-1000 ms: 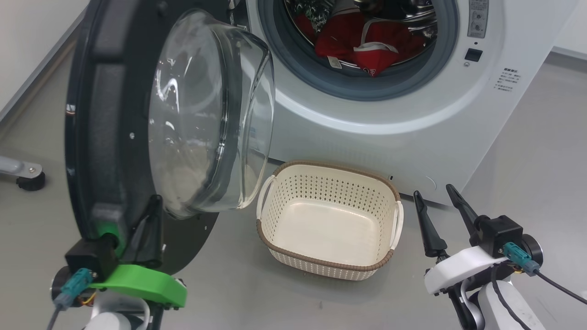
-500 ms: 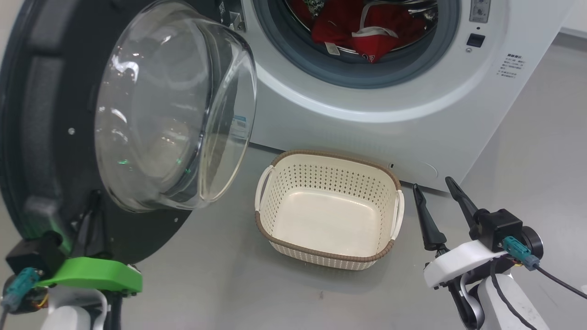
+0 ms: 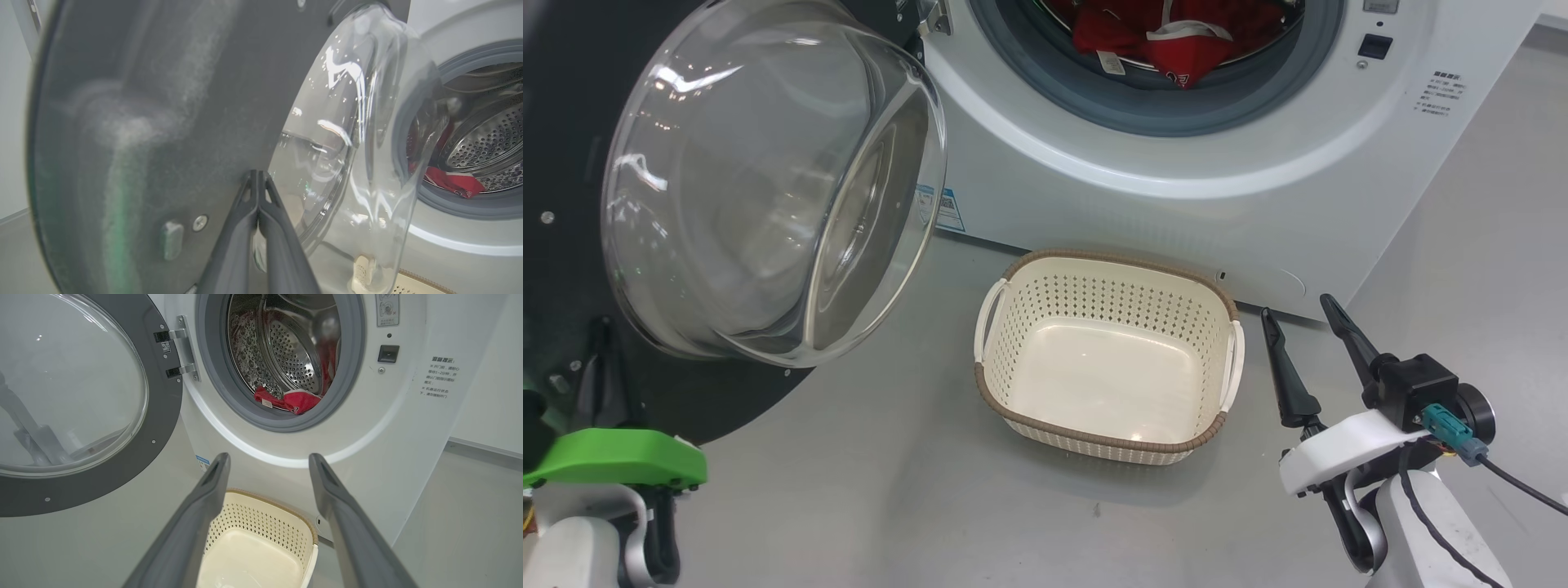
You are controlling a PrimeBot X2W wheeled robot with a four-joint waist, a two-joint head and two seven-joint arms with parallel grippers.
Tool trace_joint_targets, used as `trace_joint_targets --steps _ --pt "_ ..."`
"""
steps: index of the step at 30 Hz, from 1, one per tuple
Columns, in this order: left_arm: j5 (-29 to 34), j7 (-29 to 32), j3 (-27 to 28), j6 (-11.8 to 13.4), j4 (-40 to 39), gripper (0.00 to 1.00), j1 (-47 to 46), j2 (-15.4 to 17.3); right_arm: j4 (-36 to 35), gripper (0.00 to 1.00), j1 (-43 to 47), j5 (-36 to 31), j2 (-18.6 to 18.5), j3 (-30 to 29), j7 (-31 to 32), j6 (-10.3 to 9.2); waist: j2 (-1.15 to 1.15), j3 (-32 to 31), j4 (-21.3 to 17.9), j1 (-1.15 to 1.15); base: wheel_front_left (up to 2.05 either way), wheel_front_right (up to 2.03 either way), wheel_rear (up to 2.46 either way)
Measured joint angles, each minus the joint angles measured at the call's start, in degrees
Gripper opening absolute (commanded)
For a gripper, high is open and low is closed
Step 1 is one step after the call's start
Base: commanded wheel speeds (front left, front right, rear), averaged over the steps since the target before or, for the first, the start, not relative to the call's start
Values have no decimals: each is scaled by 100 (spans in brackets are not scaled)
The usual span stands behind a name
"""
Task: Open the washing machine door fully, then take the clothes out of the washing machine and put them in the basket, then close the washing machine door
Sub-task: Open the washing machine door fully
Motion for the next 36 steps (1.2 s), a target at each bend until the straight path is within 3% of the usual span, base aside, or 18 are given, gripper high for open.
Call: trace_joint_targets --steps 18,34,35,36 --pt "67 -159 104 25 525 0 -149 77 38 100 -4 -8 0 -32 0 19 0 -96 2 0 0 0 0" --pt "505 -259 -310 25 -113 0 347 -112 80 100 13 56 2 33 0 48 0 -318 -68 0 0 0 0" --pt "509 -259 -358 25 -151 2 399 -124 81 100 14 57 2 47 0 48 0 -328 -80 0 0 0 0" --pt "509 -259 -411 24 -191 15 466 -137 81 100 15 65 2 68 0 48 0 -338 -94 0 0 0 0"
